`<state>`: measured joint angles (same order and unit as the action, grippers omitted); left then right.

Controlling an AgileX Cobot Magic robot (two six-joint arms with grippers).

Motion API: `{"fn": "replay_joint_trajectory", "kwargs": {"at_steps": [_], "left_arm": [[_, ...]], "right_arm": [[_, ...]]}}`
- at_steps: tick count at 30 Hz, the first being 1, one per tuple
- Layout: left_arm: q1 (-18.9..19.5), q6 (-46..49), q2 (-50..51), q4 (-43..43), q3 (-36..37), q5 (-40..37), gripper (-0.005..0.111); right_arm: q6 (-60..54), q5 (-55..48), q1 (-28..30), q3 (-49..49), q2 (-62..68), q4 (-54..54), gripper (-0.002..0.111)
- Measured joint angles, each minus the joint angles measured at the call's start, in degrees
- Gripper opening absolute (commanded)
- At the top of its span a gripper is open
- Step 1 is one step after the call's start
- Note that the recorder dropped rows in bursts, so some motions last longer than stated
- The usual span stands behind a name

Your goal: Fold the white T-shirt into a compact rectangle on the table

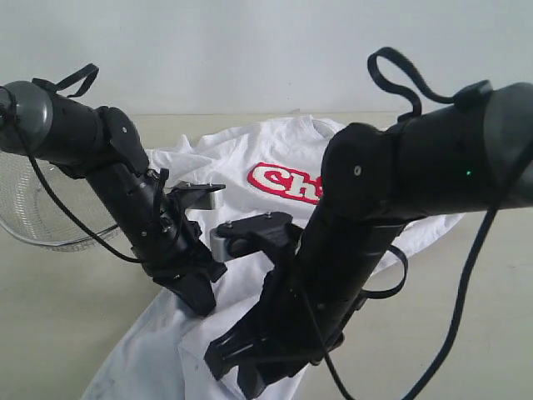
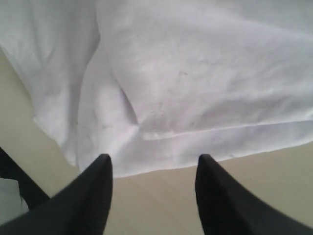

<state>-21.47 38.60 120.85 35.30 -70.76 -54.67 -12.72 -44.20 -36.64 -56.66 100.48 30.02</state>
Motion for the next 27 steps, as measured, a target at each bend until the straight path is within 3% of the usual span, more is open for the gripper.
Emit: {"fn": "replay_joint_trajectory", "kwargs": {"at_steps": [16, 18, 24, 27], "left_arm": [[-0.22, 0.00, -0.14, -0.24, 0.00, 0.13, 0.005], [-0.22, 0.00, -0.14, -0.24, 0.00, 0.24, 0.005], [-0.22, 0.00, -0.26, -1.04, 0.00, 0.86, 0.005], [-0.22, -0.11, -0.26, -1.04, 0.00, 0.86, 0.005]], "right_arm": [[5.04, 7.26, -1.04, 0.00, 7.76, 1.79, 0.046], [5.04, 7.82, -1.04, 0.00, 7.76, 2.49, 0.039], [4.91, 8.58, -1.04, 0.00, 7.97, 3.10, 0.000], [4.91, 8.89, -1.04, 0.00, 7.97, 2.74, 0.000]]}}
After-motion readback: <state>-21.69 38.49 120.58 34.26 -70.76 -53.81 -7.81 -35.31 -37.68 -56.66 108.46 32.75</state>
